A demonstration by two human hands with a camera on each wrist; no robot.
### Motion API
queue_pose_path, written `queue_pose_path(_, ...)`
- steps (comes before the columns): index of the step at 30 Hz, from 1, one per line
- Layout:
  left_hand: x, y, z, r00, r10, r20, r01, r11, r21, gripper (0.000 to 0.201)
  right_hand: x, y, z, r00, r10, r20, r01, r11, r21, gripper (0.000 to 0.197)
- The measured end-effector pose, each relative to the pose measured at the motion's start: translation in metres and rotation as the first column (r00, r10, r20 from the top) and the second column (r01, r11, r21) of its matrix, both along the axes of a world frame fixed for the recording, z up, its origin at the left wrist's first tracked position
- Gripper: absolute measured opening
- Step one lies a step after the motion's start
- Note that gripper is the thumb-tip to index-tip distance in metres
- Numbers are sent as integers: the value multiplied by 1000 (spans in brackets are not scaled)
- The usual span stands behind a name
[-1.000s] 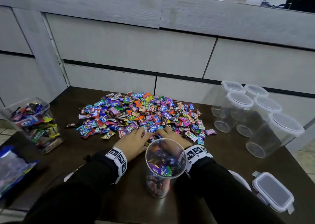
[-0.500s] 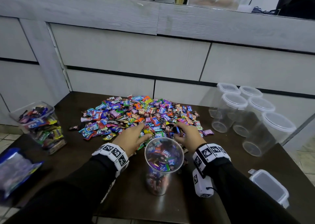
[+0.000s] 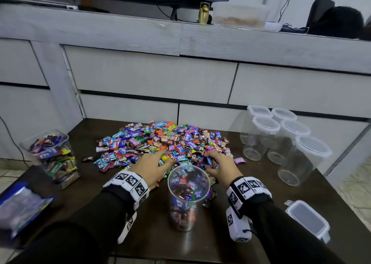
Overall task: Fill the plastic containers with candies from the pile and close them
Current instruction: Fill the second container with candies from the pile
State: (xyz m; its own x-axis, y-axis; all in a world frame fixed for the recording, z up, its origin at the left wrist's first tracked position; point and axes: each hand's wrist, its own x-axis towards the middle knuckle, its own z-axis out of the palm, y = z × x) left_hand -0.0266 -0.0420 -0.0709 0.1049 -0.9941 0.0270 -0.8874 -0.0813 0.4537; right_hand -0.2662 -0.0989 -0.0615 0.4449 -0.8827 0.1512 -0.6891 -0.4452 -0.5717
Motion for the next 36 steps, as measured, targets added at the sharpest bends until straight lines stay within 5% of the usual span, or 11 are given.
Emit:
queue_pose_path(7, 1, 10, 7, 999, 23, -39, -24, 999, -40, 56, 0, 5, 9, 999, -40, 31, 41, 999, -10, 31)
queue_pose_path(12, -1, 8, 39, 976, 79, -205, -132, 956, -261, 51, -3, 3, 13, 990, -104, 93, 107, 994, -19, 37)
queue_pose_path(16, -12, 13, 79, 975, 33, -222, -131, 886, -445, 44, -4, 5, 18, 984, -108, 142, 117, 991, -60, 24)
queue_pose_path(20, -35, 30, 98, 976, -176, -128, 103, 892, -440, 39, -5, 5, 23, 977, -121, 173, 138, 987, -88, 18)
queue_pose_path(26, -56, 45, 91, 898, -365, 244, 430, 844, -321, 28, -6, 9, 32, 968, -96, 232, 120, 989, -90, 11)
queue_pose_path(36, -66, 47, 85, 777, -411, 476, 549, 813, -194, 28, -2, 19, 45, 938, -63, 340, 92, 993, -70, 25)
